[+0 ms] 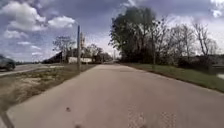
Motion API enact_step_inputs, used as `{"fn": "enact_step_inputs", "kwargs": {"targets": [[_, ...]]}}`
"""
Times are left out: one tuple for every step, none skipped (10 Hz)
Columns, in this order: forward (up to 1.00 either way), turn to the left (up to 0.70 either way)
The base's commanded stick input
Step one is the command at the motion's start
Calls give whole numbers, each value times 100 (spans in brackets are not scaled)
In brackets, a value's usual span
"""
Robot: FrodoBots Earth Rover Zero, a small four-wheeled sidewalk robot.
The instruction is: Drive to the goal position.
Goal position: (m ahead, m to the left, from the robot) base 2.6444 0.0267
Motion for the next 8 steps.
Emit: {"fn": "enact_step_inputs", "kwargs": {"targets": [[100, 0], [100, 0], [100, 0], [100, 0], [100, 0], [100, 0], [100, 0], [100, 0]]}}
